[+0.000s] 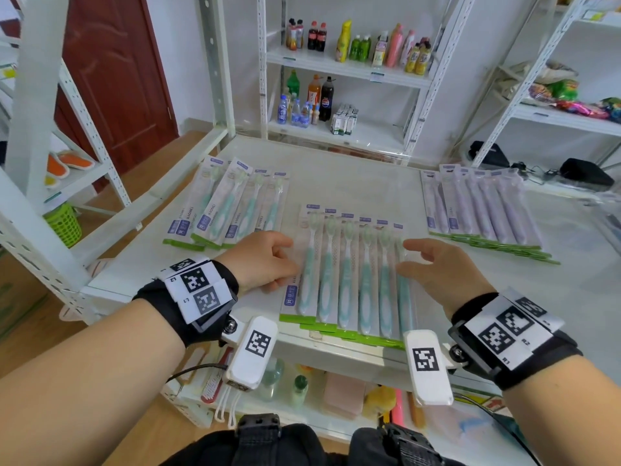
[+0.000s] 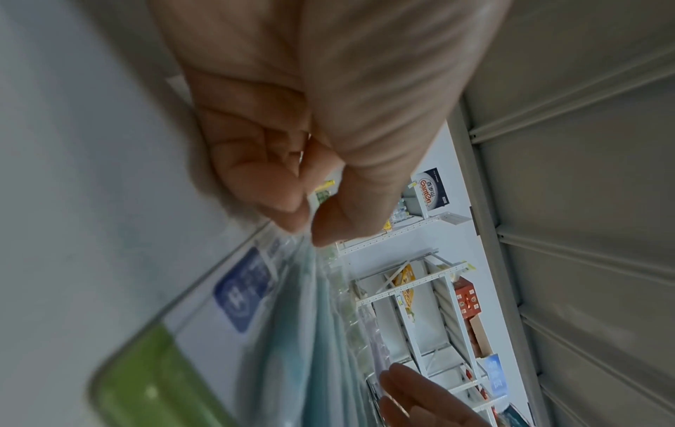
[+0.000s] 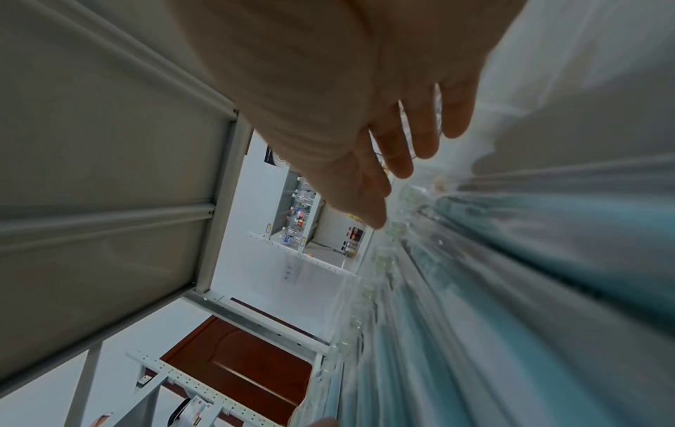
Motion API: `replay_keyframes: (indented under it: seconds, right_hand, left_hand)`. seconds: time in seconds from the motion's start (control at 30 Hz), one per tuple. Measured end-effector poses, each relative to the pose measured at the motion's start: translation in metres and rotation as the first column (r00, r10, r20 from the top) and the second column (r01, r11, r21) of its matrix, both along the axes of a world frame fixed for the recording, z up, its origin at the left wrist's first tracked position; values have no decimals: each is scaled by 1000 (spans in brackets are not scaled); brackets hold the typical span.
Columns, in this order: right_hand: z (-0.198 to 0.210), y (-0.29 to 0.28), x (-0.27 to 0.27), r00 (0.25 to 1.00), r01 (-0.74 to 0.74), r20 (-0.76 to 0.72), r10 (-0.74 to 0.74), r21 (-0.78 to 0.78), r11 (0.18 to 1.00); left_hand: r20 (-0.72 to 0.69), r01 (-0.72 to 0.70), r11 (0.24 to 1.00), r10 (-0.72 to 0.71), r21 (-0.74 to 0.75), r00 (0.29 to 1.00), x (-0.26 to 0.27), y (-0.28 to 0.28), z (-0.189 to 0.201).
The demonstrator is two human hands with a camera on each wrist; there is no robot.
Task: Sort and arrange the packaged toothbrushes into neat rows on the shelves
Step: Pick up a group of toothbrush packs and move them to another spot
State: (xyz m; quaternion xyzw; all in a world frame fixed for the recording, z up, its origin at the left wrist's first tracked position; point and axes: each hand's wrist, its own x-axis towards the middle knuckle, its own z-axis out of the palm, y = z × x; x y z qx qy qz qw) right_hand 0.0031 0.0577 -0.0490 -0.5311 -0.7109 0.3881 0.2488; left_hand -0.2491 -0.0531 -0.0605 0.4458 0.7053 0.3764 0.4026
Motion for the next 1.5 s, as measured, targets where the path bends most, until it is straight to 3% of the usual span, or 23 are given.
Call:
replay_keyframes:
  seconds: [0.07,0.17,0.3,0.43,1.0,1.2,1.33,1.4,1.5]
  right_hand:
    - [-3,0,2,1000,-10,6,10,-23,1000]
    - [-8,0,1,999,-42,15,43,-48,998]
    - [-11,-1,0,995,-73,65,77,-59,996]
    - [-12,-5,0,983,-104,150,107,-30,994]
    - [-5,-9,0,969,-88,231,87,-7,996]
    - [1,-3,-4,990,-24,135,27,-29,999]
    - [10,0,-13,994,-26,105,26,-6,1000]
    - [15,0,-20,995,-41,91,41,2,999]
    - [20,-1,-33,994,-83,67,82,5,997]
  left_hand:
    - [-85,10,1000,-9,19,996,2,4,4]
    - [-374,125,991,-100,41,922,6,10,14]
    - [-510,339,930,-363,-144,780,14,17,19]
    - [-518,408,873,-488,-268,703,16,16,15]
    - [-517,426,871,-488,-243,703,17,22,13]
    - [-477,338,940,-317,-44,820,9,16,14]
    - [-420,115,985,-50,130,906,-16,5,20]
    - [-420,-63,981,136,181,897,-36,1,22]
    - [-480,-299,938,347,175,806,-65,-3,26]
